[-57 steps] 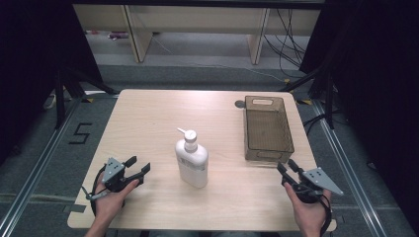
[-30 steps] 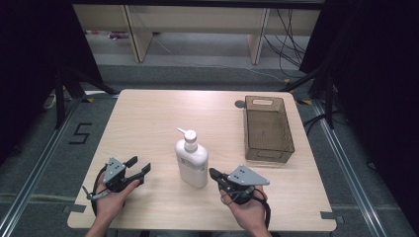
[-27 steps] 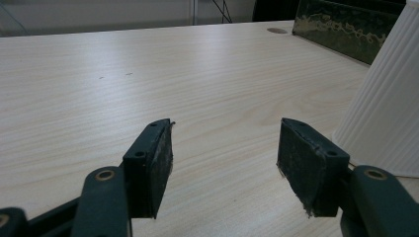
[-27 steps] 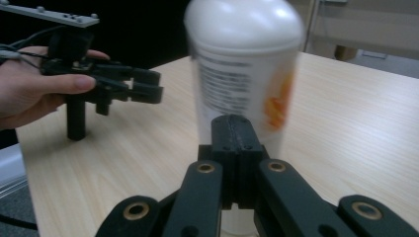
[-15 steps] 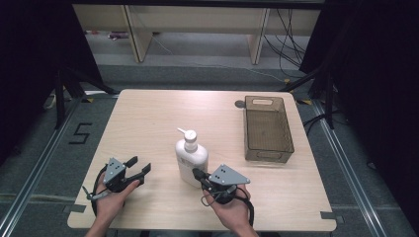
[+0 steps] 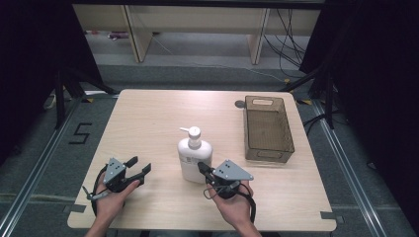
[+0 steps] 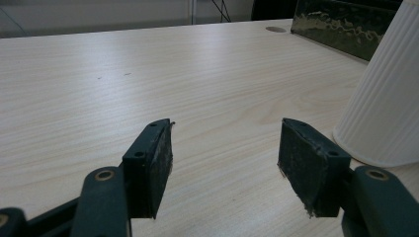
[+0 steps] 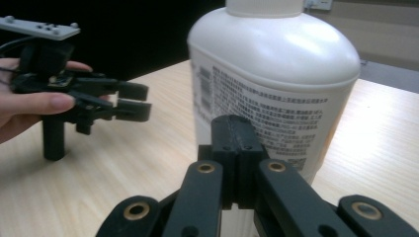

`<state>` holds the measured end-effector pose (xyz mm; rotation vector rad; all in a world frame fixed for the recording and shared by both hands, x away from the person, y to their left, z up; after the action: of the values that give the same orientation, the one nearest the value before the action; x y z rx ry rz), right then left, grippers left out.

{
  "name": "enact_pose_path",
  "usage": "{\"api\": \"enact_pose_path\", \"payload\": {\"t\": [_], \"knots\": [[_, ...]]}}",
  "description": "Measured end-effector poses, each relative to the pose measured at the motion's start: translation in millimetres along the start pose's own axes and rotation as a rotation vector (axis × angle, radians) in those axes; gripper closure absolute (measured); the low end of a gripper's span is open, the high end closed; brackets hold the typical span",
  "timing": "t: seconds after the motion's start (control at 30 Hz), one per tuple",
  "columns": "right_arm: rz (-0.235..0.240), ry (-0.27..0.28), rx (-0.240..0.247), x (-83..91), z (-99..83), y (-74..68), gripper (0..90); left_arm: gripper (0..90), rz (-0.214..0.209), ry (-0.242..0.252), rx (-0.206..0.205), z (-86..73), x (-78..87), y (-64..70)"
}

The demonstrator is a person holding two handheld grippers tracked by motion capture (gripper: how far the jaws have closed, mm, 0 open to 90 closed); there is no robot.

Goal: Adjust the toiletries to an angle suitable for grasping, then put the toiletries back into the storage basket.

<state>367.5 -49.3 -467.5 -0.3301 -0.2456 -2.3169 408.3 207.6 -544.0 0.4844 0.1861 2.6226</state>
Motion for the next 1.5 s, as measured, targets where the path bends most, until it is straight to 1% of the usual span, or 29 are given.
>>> {"api": "enact_pose_path", "payload": {"t": [0.03,0.07,0.2,0.23,0.27,0.3,0.33,0.43,0.5,0.53,0.57,0.6,0.63,0.67,0.7,0.73,0.77,0.83,0.93,0.97,1.0,1.03,1.1,1.2,1.27,1.3,1.33,1.43,1.5], "knots": [[0.0,0.001,0.005,-0.7,0.3,2.4,90.0,37.2,0.002,-0.003,0.0,-0.1,0.1,-0.1],[-0.019,-0.006,0.006,-1.2,0.4,7.4,90.0,37.2,-0.007,0.005,0.0,0.2,-1.0,0.2],[-0.039,-0.005,-0.015,-3.0,0.6,14.3,90.0,37.2,-0.007,0.004,-0.002,0.2,-1.1,0.3],[-0.05,-0.011,-0.006,-2.9,0.5,17.0,90.0,37.1,-0.008,0.004,-0.002,0.2,-1.1,0.3],[-0.06,-0.014,-0.027,-3.0,0.6,18.2,90.0,37.1,-0.008,0.005,-0.002,0.2,-1.2,0.4],[-0.069,-0.003,-0.004,-4.3,1.4,21.9,90.0,37.1,-0.008,0.004,-0.002,0.2,-1.1,0.3],[-0.078,-0.009,-0.03,-5.0,1.5,23.2,90.0,37.0,-0.008,0.004,-0.002,0.2,-1.0,0.3],[-0.07,-0.007,-0.047,-4.9,1.7,22.9,90.0,36.9,-0.009,0.003,-0.003,0.2,-1.1,0.3],[-0.078,-0.006,-0.032,-2.1,2.7,23.5,87.9,36.8,-0.008,0.003,-0.003,0.2,-1.1,0.3],[-0.085,0.003,-0.026,0.6,4.3,23.1,85.5,36.8,-0.008,0.004,-0.003,0.2,-1.1,0.3],[-0.117,0.03,-0.039,6.2,7.9,23.4,76.8,36.6,-0.007,0.005,-0.001,0.3,-1.1,0.1],[-0.117,0.03,-0.039,6.2,7.9,23.4,76.8,36.6,-0.001,0.004,0.002,0.2,-0.7,-0.3],[-0.16,0.068,-0.083,12.5,12.0,24.1,66.3,36.5,0.005,-0.004,0.004,0.0,0.3,-0.9],[-0.16,0.068,-0.083,12.5,12.0,24.1,66.3,36.5,0.005,-0.004,0.004,0.0,0.3,-0.9],[-0.157,0.085,-0.113,15.2,15.0,22.1,62.6,36.5,0.003,0.0,0.006,0.2,-0.3,-1.0],[-0.16,0.101,-0.119,17.5,18.1,22.1,57.7,36.5,0.001,0.006,0.006,0.5,-1.0,-1.0],[-0.192,0.104,-0.08,19.9,21.2,25.1,51.9,36.4,0.005,0.005,0.007,0.4,-1.0,-1.1],[-0.189,0.111,-0.097,19.5,22.6,24.5,49.1,36.3,0.01,0.008,0.006,0.4,-0.8,-1.0],[-0.195,0.111,-0.082,19.6,26.7,25.3,42.3,36.2,0.018,0.011,0.007,0.5,0.1,-0.9],[-0.195,0.111,-0.082,19.6,26.7,25.3,42.3,36.2,0.02,0.01,0.004,0.4,0.6,-1.0],[-0.206,0.112,-0.075,19.5,27.5,25.4,40.1,36.1,0.023,0.011,0.001,0.4,0.9,-0.8],[-0.214,0.111,-0.044,19.6,29.1,25.6,37.0,35.9,0.021,0.023,-0.007,0.6,0.4,0.1],[-0.215,0.115,-0.038,19.5,30.2,25.2,36.4,35.9,0.021,0.021,-0.015,0.5,0.5,0.7],[-0.191,0.116,-0.041,19.2,33.8,21.9,35.9,35.9,0.018,0.031,-0.032,0.4,0.1,2.8],[-0.189,0.126,-0.026,20.2,37.5,21.2,35.8,35.9,0.022,0.036,-0.042,0.4,0.6,3.5],[-0.199,0.139,0.0,20.3,39.5,23.0,35.8,35.9,0.022,0.041,-0.046,0.4,0.7,3.8],[-0.181,0.14,-0.01,17.9,41.1,19.8,35.5,35.9,0.03,0.042,-0.046,0.3,2.1,4.3],[-0.185,0.142,-0.01,16.1,41.2,17.5,35.3,35.9,0.029,0.047,-0.045,0.3,3.1,4.4],[-0.192,0.155,-0.012,11.5,42.2,11.4,35.3,35.9,0.028,0.053,-0.036,0.3,3.8,4.1]]}}
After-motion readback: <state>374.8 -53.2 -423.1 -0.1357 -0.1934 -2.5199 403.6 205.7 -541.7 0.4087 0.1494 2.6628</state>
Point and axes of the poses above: each handheld gripper's, and its own axes: x roughly backward along the jaws, z roughly out of its top, y roughly to its right, the point moved 7 cm from there along -x, roughly forward along the jaws, and after that the axes turned 7 degrees about x, right-handed, at the moved point
